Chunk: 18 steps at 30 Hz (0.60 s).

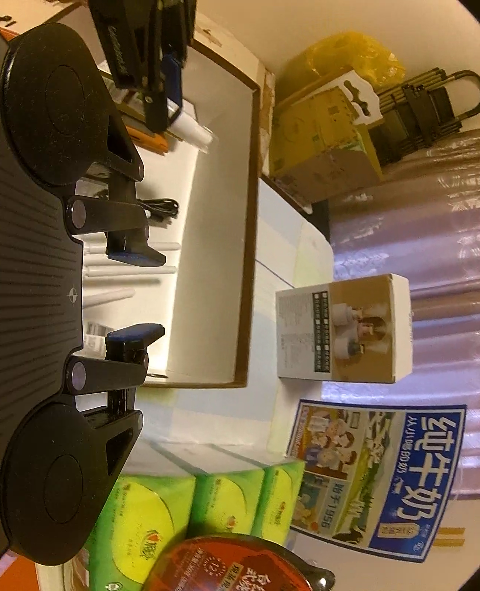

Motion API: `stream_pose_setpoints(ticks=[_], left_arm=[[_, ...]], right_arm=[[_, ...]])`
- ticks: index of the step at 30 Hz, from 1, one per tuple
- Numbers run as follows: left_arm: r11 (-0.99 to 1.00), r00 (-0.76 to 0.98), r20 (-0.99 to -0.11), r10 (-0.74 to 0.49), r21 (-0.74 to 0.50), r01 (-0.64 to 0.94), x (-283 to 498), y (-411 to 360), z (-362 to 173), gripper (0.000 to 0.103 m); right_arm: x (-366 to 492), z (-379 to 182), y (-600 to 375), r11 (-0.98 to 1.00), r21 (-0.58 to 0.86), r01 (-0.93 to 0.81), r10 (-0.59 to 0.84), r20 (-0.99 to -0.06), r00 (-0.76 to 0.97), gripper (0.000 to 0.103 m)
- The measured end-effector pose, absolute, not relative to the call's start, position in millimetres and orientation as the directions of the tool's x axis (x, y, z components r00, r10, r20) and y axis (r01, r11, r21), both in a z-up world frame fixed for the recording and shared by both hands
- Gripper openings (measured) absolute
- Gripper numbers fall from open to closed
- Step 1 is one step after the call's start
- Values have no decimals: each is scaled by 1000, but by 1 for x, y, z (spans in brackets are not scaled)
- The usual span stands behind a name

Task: Organize rigid objects
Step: 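Carry the blue tube and spray bottle over the brown box with both tools, then open both tools to drop the tube and spray bottle into the box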

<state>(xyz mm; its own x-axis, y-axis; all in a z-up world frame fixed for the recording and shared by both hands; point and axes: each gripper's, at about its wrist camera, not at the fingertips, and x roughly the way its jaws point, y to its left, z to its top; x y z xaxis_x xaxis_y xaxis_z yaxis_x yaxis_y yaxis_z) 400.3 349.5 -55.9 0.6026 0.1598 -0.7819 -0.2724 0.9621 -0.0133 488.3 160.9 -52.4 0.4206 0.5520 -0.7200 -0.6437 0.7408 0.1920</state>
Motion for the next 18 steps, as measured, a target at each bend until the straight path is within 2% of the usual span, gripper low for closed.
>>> stream_pose_setpoints(ticks=[6, 8, 10, 13, 15, 18], left_arm=[[961, 613, -772, 168, -10, -276, 406, 352, -61, 22], [960, 611, -771, 180, 1, -281, 406, 354, -63, 43], [959, 607, -771, 195, 18, -284, 405, 355, -65, 44], [957, 594, -780, 196, 20, -290, 401, 357, -65, 45], [956, 589, -786, 190, 13, -292, 397, 359, -63, 47], [953, 577, -794, 193, 11, -304, 389, 360, -60, 52]], right_arm=[[487, -55, 159, 740, 203, -641, 552, -727, 407, 31], [487, -54, 158, 739, 209, -641, 555, -728, 402, 32], [485, -53, 157, 733, 219, -644, 562, -728, 392, 33], [479, -50, 153, 721, 227, -655, 574, -725, 381, 45], [473, -48, 151, 712, 230, -663, 585, -717, 380, 56], [464, -44, 147, 697, 229, -679, 598, -708, 376, 60]])
